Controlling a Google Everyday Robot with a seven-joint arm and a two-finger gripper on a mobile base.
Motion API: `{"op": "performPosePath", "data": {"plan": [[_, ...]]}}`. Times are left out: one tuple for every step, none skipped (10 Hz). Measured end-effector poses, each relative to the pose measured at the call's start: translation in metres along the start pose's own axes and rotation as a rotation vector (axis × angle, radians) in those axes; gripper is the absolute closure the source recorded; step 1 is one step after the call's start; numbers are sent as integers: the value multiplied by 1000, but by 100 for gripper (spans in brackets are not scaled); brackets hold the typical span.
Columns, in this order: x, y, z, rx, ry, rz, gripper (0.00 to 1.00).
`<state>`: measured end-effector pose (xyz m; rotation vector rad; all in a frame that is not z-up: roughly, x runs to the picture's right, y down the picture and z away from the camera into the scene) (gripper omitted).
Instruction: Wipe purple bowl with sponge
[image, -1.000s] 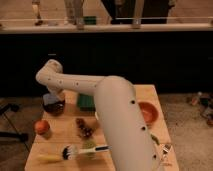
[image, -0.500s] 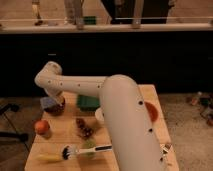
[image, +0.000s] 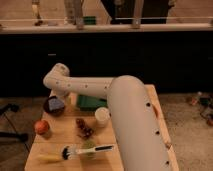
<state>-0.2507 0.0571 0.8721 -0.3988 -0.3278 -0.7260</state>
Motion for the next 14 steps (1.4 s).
{"op": "performPosePath", "data": {"plan": [[6, -3, -2, 5, 9, 7, 100], [10, -7, -3, 9, 15, 14, 100], [12, -12, -4, 14, 17, 12, 100], [12, -17, -1, 16, 14, 8, 100], [10, -22, 4, 13, 5, 5, 100], [8, -24, 7, 12, -2, 2, 100], [7, -26, 9, 11, -10, 0, 100], [5, -27, 10, 11, -20, -5, 100], [1, -27, 10, 12, -30, -11, 100], [-3, -27, 10, 11, -38, -16, 100], [-7, -24, 10, 8, -48, -19, 100], [-8, -20, 9, 6, -52, -20, 100], [-8, -15, 8, 5, -56, -16, 100], [-7, -10, 7, 2, -60, -9, 100]]}}
